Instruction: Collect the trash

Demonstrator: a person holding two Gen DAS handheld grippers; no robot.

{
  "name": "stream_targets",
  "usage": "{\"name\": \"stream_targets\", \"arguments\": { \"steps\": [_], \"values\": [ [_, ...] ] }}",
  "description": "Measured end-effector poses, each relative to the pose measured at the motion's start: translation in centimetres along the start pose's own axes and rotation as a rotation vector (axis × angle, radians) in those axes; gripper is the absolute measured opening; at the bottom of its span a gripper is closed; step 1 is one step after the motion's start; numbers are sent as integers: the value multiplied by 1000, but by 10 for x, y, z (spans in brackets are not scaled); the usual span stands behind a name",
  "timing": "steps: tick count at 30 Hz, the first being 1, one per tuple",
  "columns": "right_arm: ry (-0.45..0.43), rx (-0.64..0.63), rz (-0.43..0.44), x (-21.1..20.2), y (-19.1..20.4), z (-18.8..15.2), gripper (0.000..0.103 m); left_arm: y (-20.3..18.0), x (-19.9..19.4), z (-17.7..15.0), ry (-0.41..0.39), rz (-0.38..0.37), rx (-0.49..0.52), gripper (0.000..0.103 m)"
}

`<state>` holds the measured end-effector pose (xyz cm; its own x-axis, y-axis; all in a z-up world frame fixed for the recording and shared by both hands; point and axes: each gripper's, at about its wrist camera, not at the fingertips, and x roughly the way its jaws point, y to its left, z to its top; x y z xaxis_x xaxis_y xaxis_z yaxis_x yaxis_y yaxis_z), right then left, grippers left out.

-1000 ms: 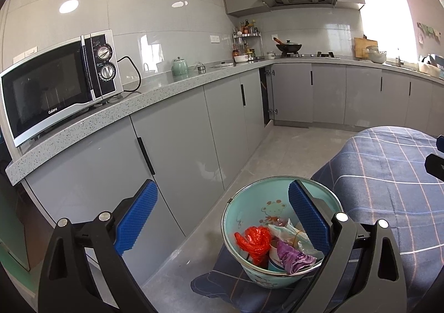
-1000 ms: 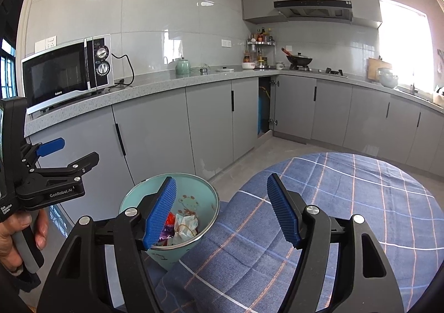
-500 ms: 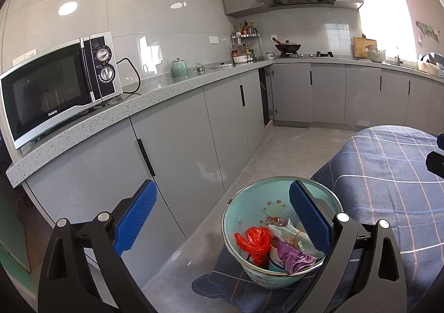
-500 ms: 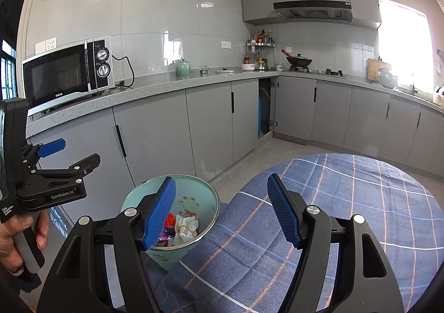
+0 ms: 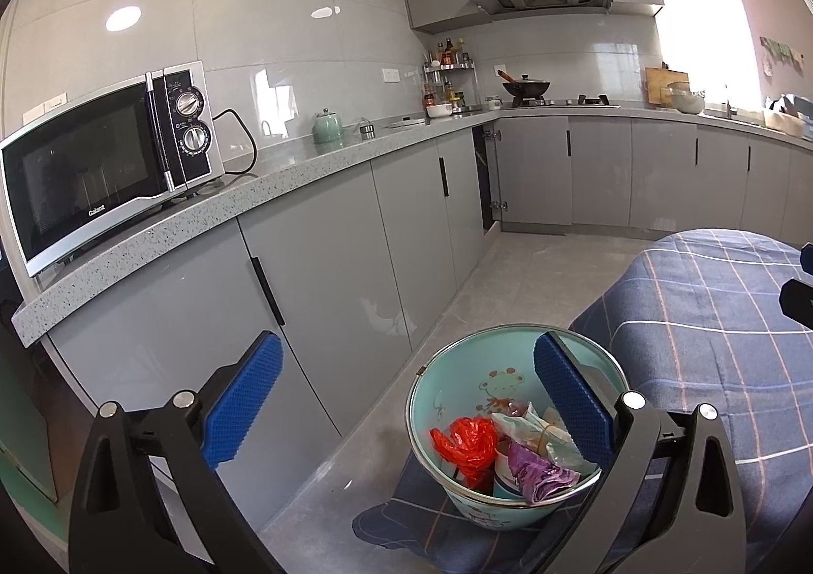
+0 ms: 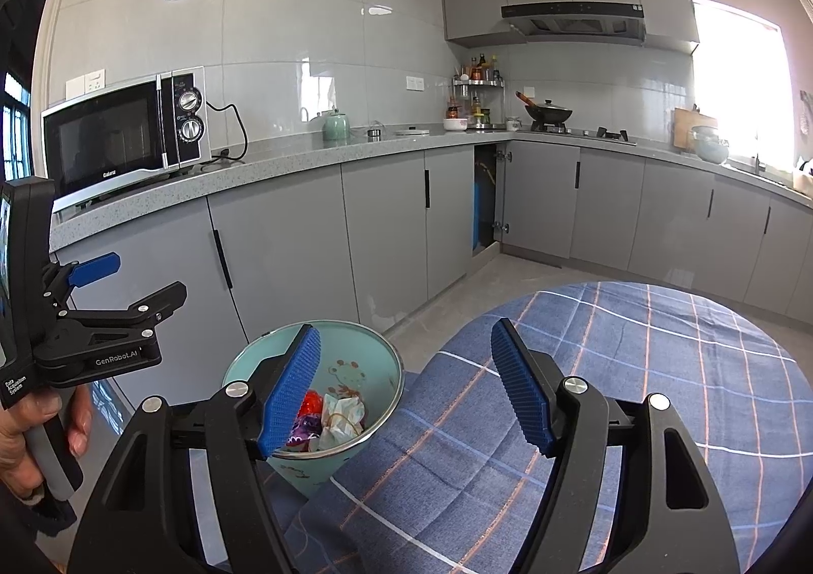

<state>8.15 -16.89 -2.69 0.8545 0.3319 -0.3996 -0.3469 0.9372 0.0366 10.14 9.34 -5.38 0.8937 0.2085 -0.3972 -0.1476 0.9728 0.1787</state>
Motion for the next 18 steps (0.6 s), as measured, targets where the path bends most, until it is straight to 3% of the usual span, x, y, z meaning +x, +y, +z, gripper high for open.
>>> {"name": "stream_targets", "arguments": {
  "steps": [18],
  "values": [
    [-24,-6,6,-5,6,3,70,-3,-4,2,-11,11,22,98]
  ]
}}
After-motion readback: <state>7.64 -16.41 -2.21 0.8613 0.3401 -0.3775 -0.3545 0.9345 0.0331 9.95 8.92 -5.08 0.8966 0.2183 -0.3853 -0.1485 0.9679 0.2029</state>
